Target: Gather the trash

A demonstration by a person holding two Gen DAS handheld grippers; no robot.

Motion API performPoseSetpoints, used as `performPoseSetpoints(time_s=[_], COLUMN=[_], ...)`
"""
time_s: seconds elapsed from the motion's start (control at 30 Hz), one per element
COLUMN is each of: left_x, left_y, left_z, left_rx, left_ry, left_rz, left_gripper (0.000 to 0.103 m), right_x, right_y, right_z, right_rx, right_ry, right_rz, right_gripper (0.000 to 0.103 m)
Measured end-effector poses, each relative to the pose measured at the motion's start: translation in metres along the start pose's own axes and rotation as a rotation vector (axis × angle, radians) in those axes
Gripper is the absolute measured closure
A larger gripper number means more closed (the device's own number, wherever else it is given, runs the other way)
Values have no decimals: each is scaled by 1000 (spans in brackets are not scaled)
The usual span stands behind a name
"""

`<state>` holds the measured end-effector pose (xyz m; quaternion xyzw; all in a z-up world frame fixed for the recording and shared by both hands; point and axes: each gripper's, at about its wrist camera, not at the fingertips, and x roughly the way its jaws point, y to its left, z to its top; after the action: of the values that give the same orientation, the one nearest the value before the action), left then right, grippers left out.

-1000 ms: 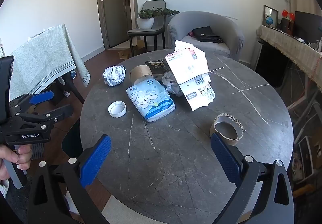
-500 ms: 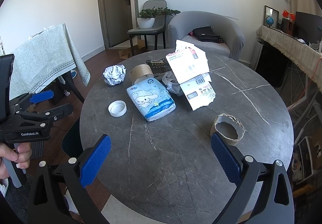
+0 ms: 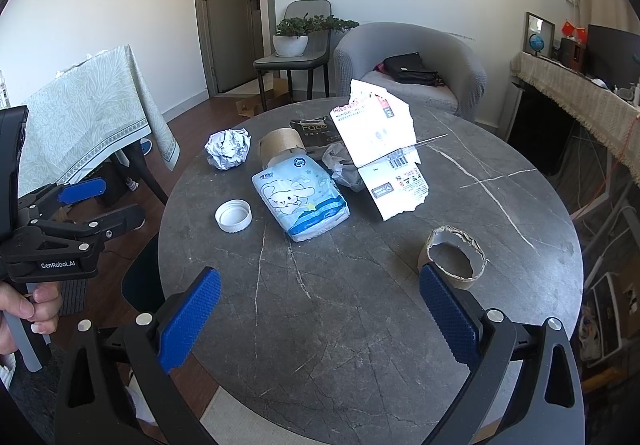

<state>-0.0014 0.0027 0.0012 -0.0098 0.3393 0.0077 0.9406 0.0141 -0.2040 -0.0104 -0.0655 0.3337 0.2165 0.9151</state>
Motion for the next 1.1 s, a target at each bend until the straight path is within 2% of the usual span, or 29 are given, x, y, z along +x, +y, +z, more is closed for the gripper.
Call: performPoseSetpoints(time_s=[1.1], left_x=[4], left_y=[-4], left_z=[-2], left_rx=[7], left_ry=[10], left_rz=[-1], left_gripper=[3], right_x=[-2], right_y=[1], right_z=[1], right_rx=[-7], right_ry=[2], right_rz=[-3], right_gripper=[3])
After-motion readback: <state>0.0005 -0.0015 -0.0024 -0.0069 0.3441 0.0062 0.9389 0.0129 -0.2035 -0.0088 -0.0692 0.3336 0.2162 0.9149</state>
